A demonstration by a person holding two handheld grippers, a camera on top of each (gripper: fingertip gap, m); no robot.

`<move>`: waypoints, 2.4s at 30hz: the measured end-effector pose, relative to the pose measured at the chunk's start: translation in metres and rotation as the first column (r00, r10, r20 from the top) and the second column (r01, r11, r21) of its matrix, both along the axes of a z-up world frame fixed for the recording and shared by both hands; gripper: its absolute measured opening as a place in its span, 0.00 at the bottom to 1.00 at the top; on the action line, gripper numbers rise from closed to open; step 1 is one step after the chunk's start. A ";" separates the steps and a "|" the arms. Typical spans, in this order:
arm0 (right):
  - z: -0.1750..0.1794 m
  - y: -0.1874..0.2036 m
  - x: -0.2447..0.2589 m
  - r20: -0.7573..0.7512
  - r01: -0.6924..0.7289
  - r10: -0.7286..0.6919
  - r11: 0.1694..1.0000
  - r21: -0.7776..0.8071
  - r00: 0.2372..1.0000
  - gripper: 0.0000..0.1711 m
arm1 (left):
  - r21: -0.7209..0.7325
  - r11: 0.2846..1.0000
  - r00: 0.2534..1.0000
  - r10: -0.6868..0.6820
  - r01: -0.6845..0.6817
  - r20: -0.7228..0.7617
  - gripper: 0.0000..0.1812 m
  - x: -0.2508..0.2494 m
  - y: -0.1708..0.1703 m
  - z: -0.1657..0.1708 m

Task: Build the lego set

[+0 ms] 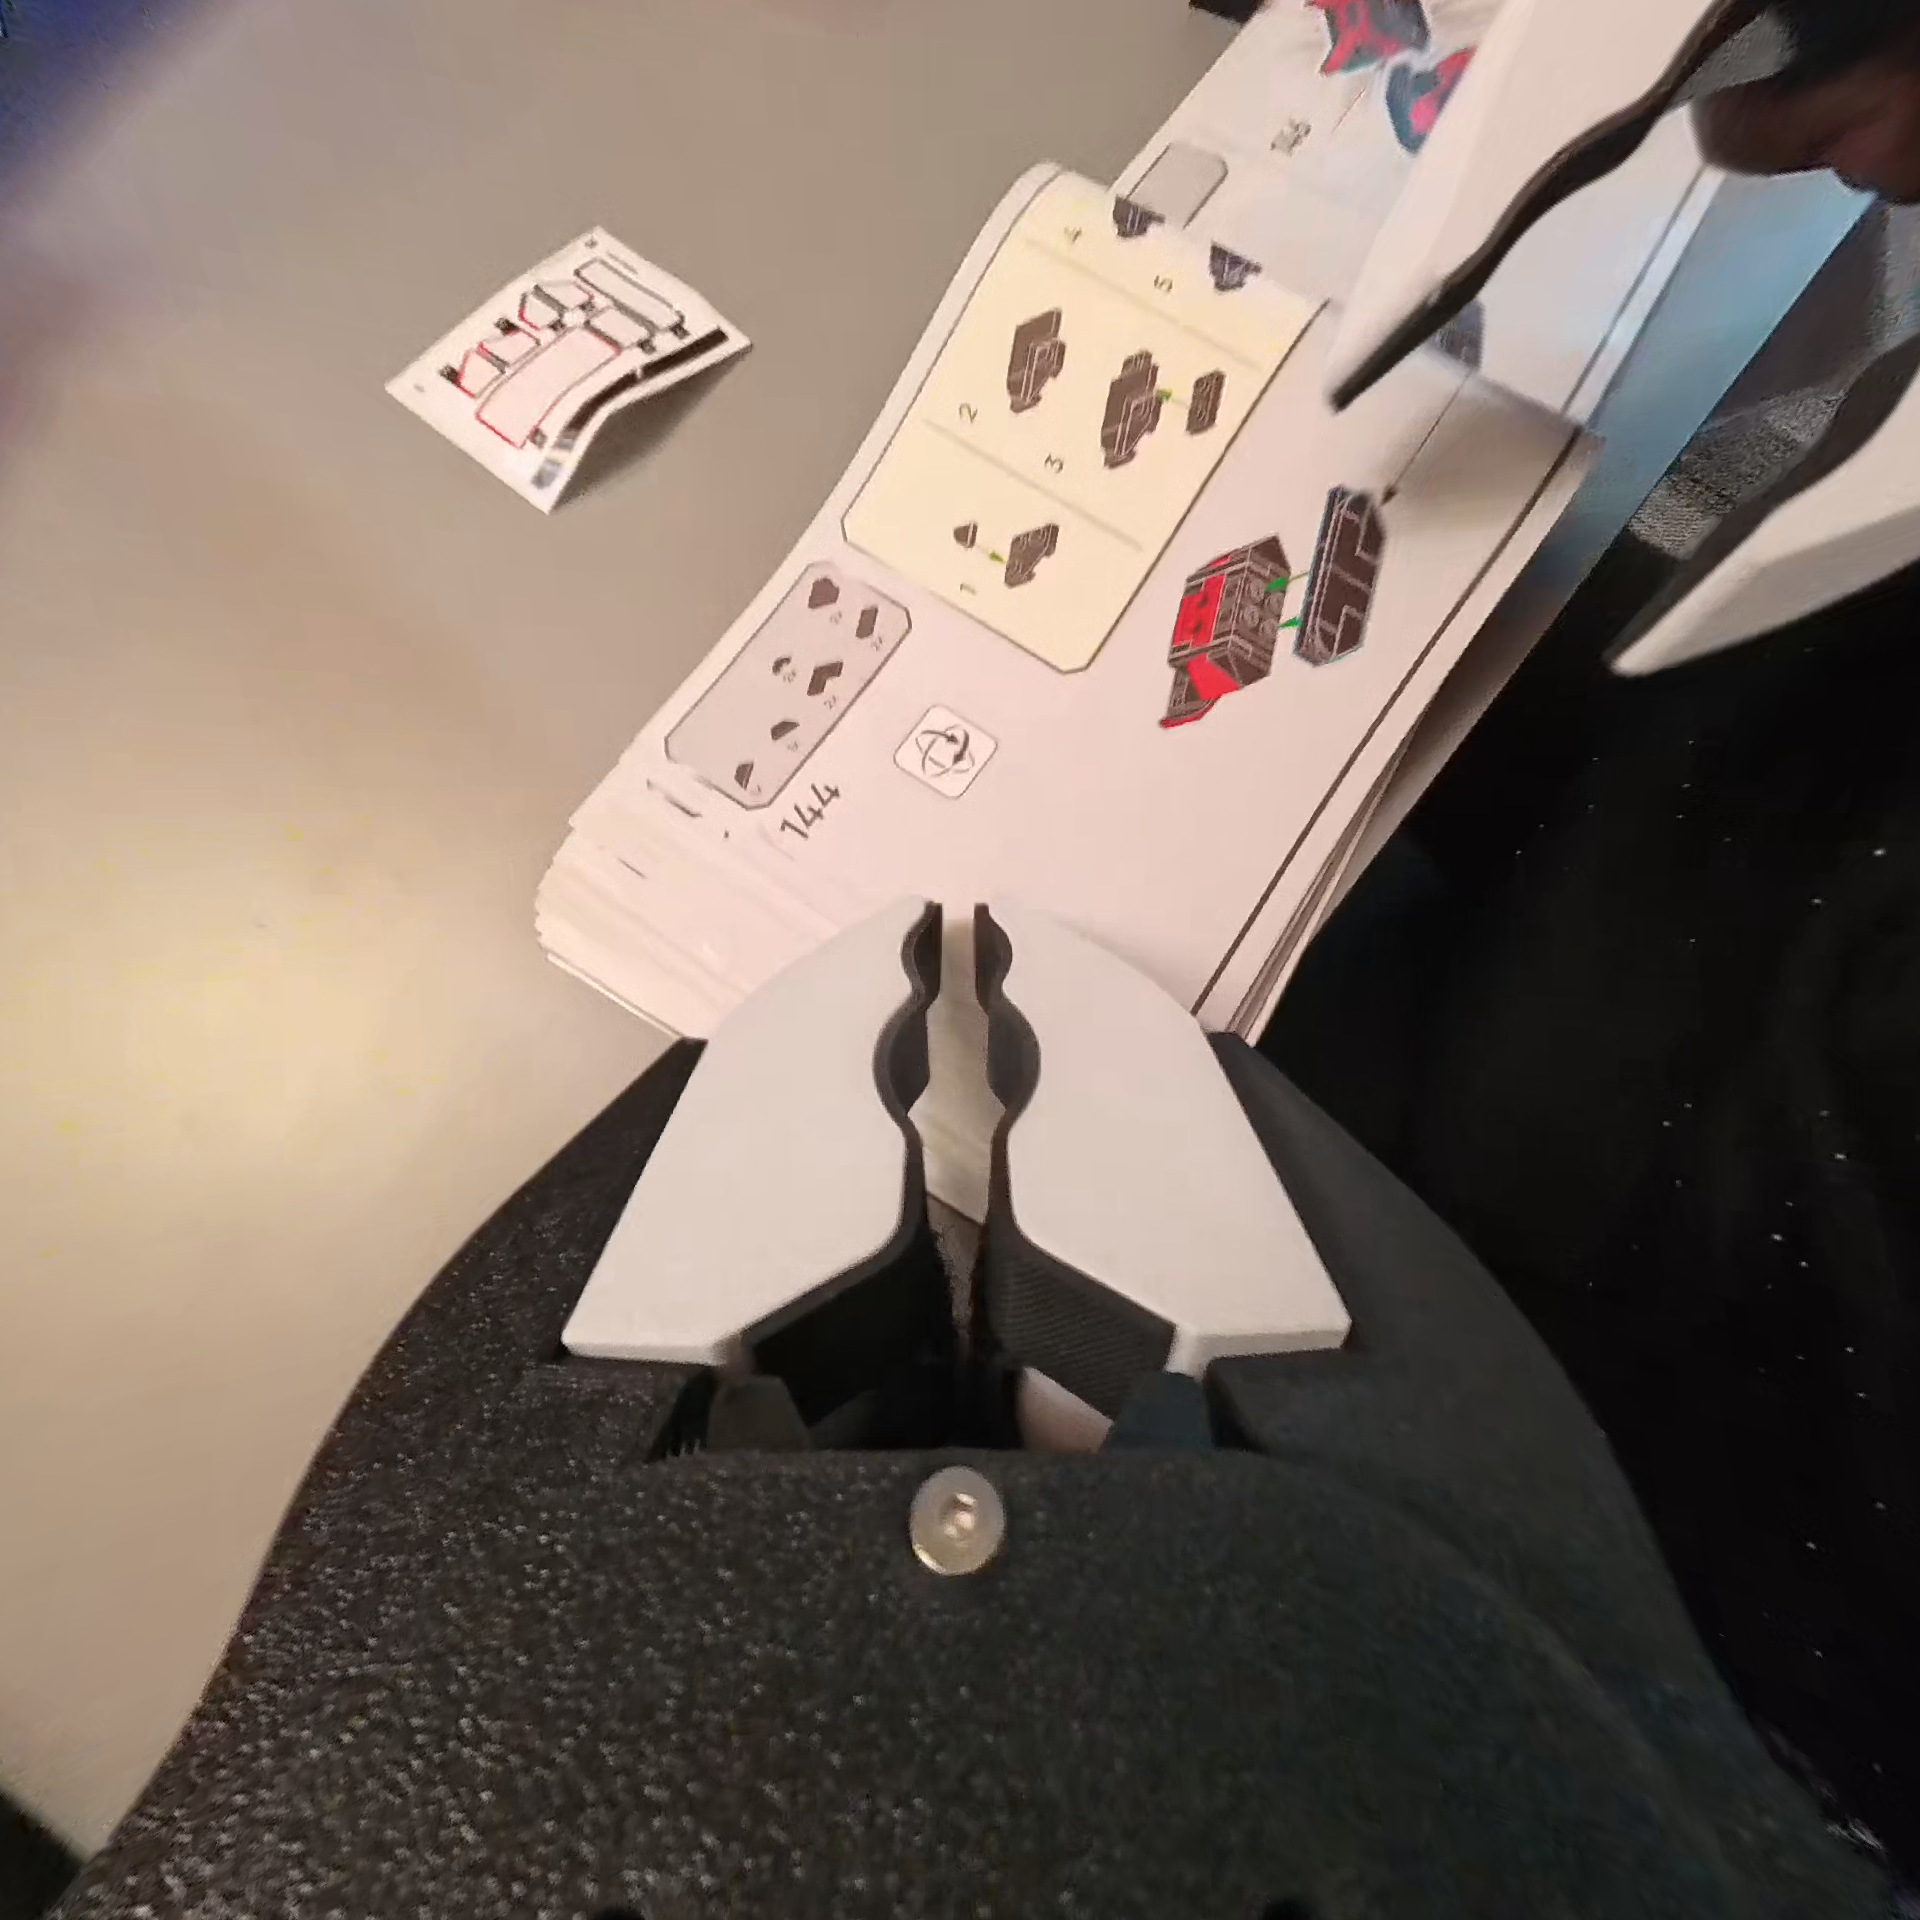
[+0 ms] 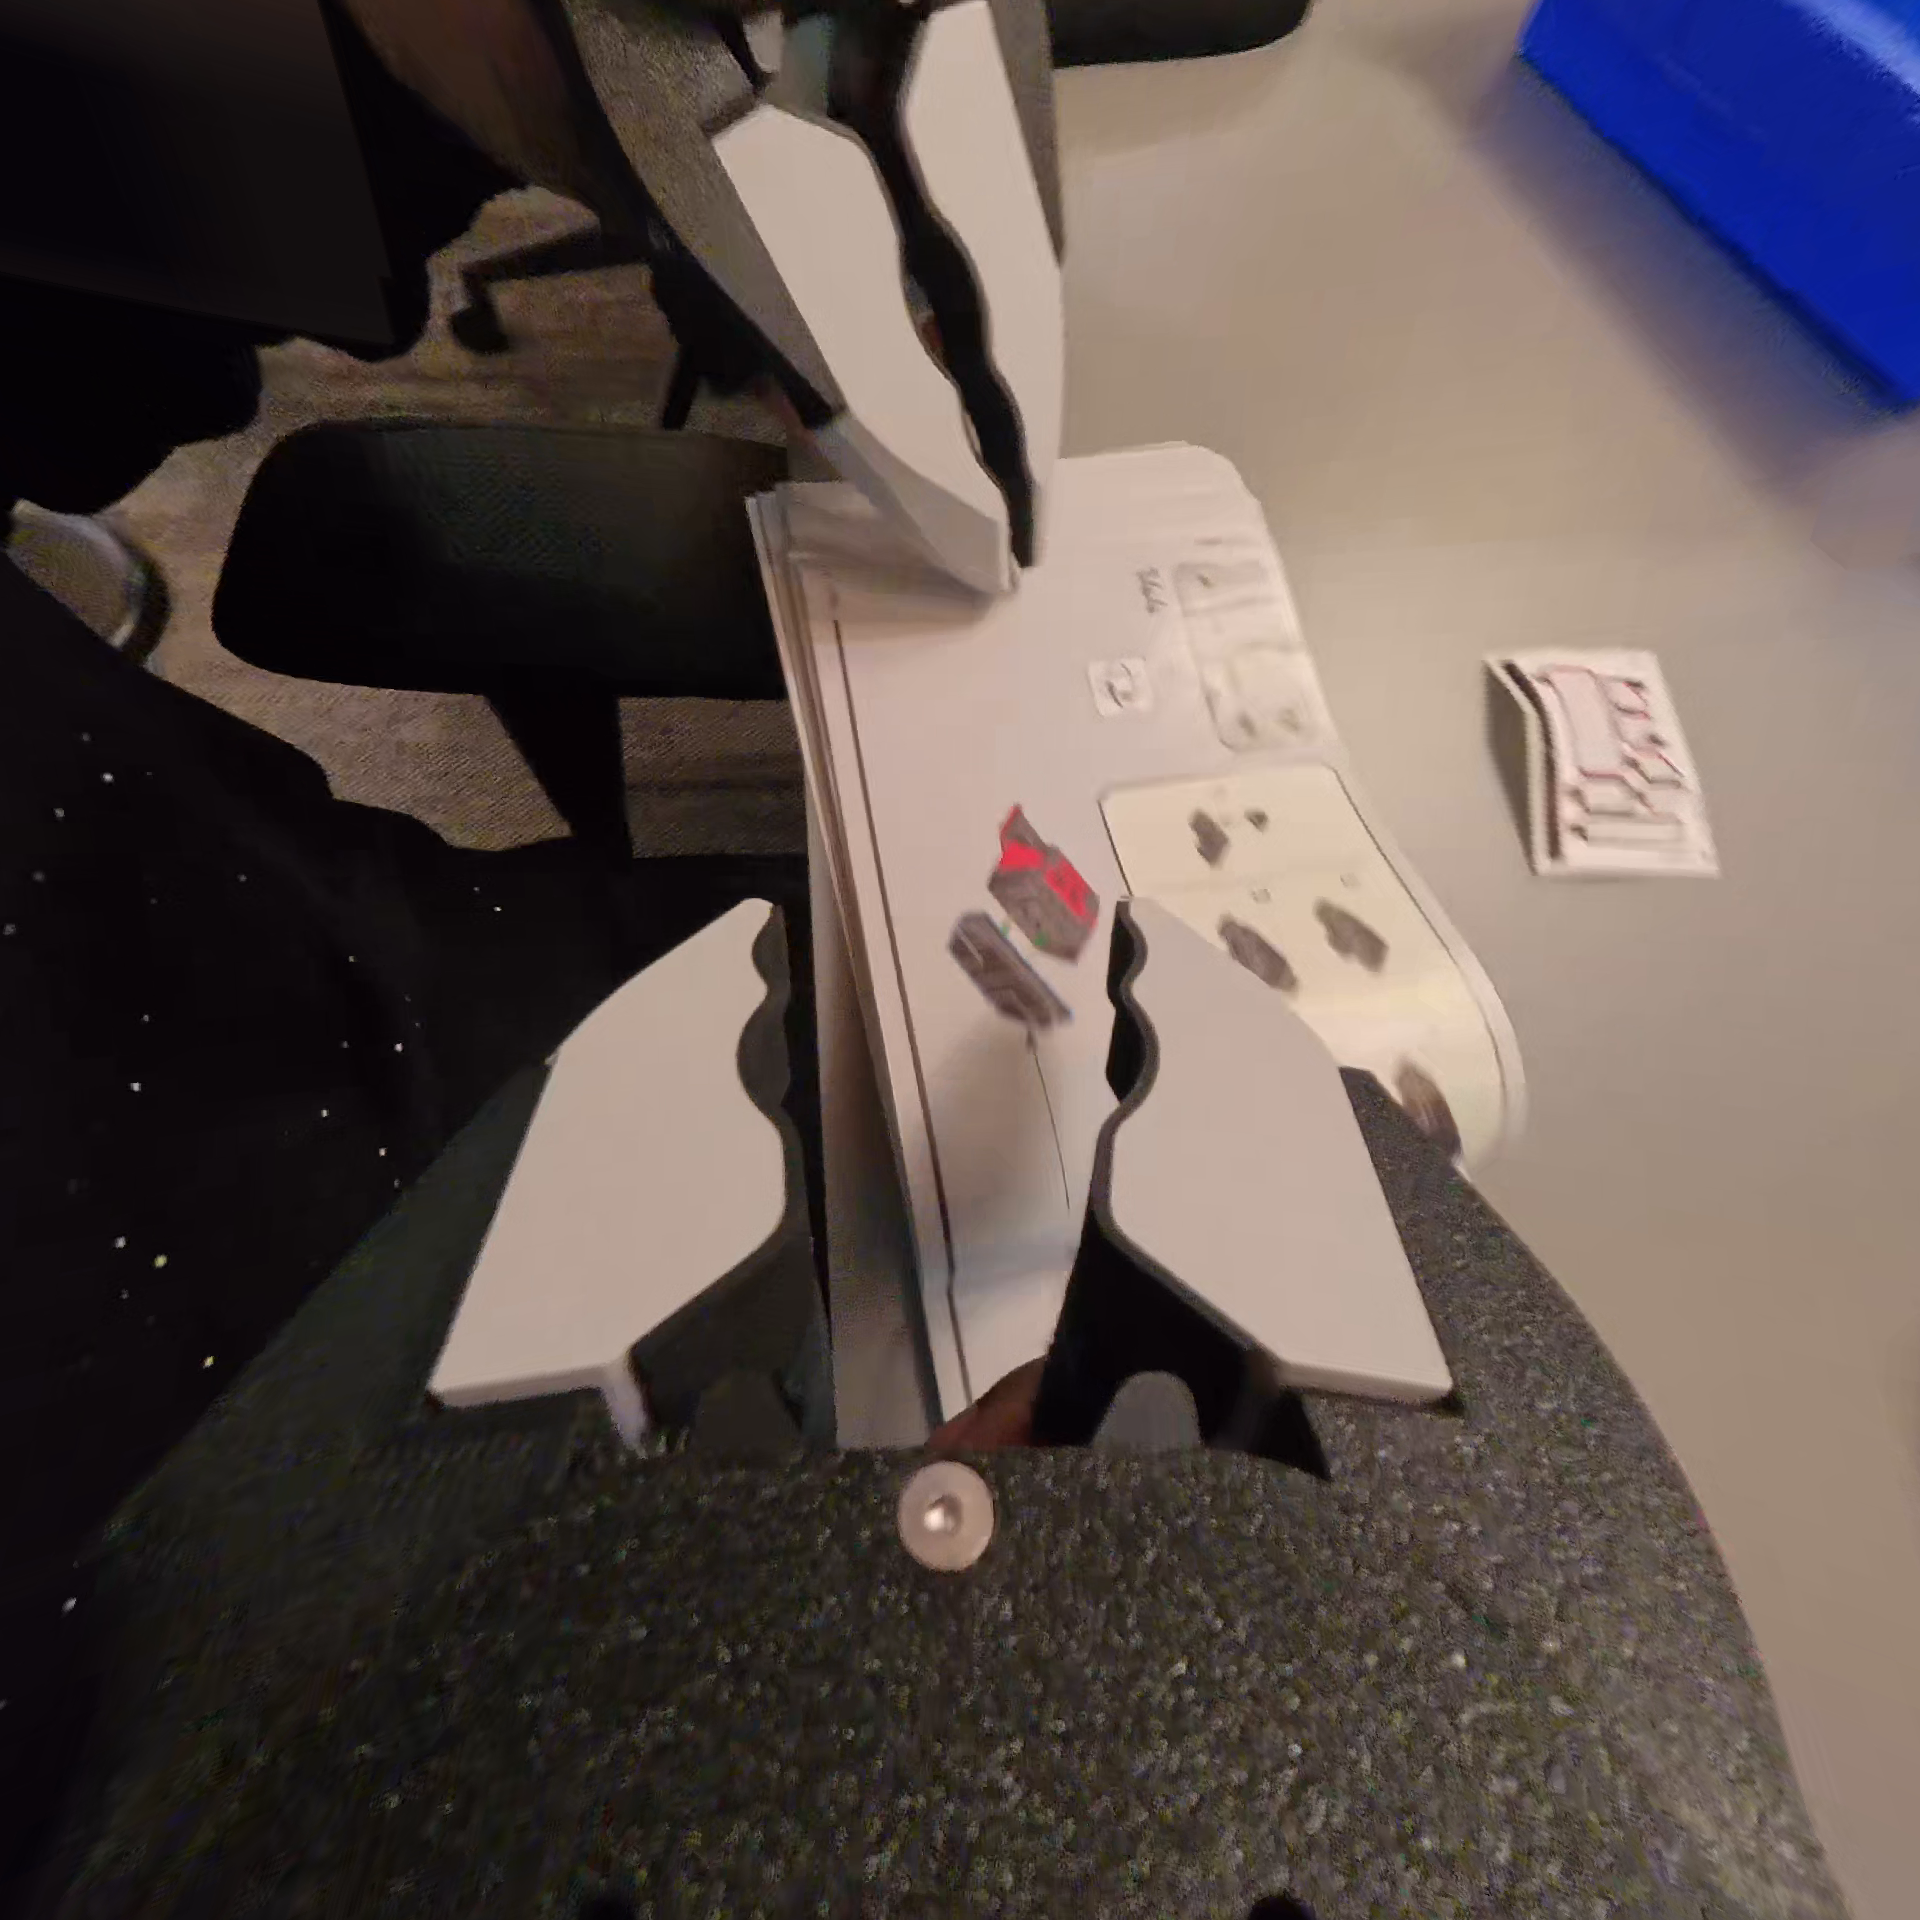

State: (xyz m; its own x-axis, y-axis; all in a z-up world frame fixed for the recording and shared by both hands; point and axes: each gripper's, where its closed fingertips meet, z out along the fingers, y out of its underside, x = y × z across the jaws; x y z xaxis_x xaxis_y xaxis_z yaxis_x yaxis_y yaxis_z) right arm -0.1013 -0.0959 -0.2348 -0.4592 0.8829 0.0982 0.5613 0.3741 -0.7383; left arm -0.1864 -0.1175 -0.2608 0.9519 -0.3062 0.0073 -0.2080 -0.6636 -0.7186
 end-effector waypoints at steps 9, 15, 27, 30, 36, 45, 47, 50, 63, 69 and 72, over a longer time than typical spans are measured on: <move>-0.026 -0.039 -0.054 0.172 -0.177 0.170 0.984 0.021 0.970 0.34 | 0.037 0.997 0.997 0.072 -0.072 0.022 0.02 -0.020 -0.011 0.000; -0.037 -0.044 -0.053 0.211 -0.209 0.188 0.975 0.080 0.959 0.23 | 0.036 0.995 0.994 0.088 -0.090 0.059 0.02 -0.022 -0.014 -0.008; -0.034 -0.055 -0.038 0.175 -0.240 0.256 0.965 -0.108 0.951 0.04 | 0.049 0.994 0.994 0.093 -0.096 0.057 0.00 -0.020 -0.013 -0.009; -0.033 -0.055 -0.039 0.150 -0.237 0.255 0.963 -0.126 0.955 0.00 | 0.046 0.995 0.995 0.089 -0.092 0.052 0.00 -0.020 -0.013 -0.009; 0.009 -0.033 -0.044 -0.040 -0.116 0.109 0.959 -0.260 0.993 0.00 | 0.040 0.995 0.995 0.092 -0.093 0.031 0.01 -0.023 -0.013 -0.007; 0.079 0.117 0.075 -0.411 0.461 -0.609 0.789 -0.407 0.679 0.00 | 0.237 0.972 1.000 0.007 -0.002 -0.019 0.02 0.016 0.009 0.043; 0.063 0.128 0.103 -0.398 0.558 -0.649 0.761 -0.331 0.649 0.00 | 0.246 0.966 0.997 -0.070 0.076 -0.032 0.03 0.042 0.021 0.047; 0.039 0.134 0.131 -0.371 0.646 -0.670 0.735 -0.208 0.643 0.00 | 0.231 0.950 0.978 -0.198 0.208 -0.067 0.04 0.086 0.043 0.043; 0.018 0.156 0.183 -0.286 0.719 -0.724 0.680 -0.143 0.628 0.06 | 0.060 0.928 0.914 -0.349 0.368 -0.204 0.04 0.145 0.102 0.007; -0.011 0.133 0.161 -0.055 0.593 -0.610 0.784 -0.185 0.790 0.07 | 0.008 0.931 0.917 -0.357 0.364 -0.179 0.03 0.145 0.100 0.001; -0.027 0.131 0.154 -0.013 0.591 -0.599 0.793 -0.148 0.801 0.08 | -0.015 0.930 0.913 -0.363 0.367 -0.188 0.03 0.146 0.099 -0.003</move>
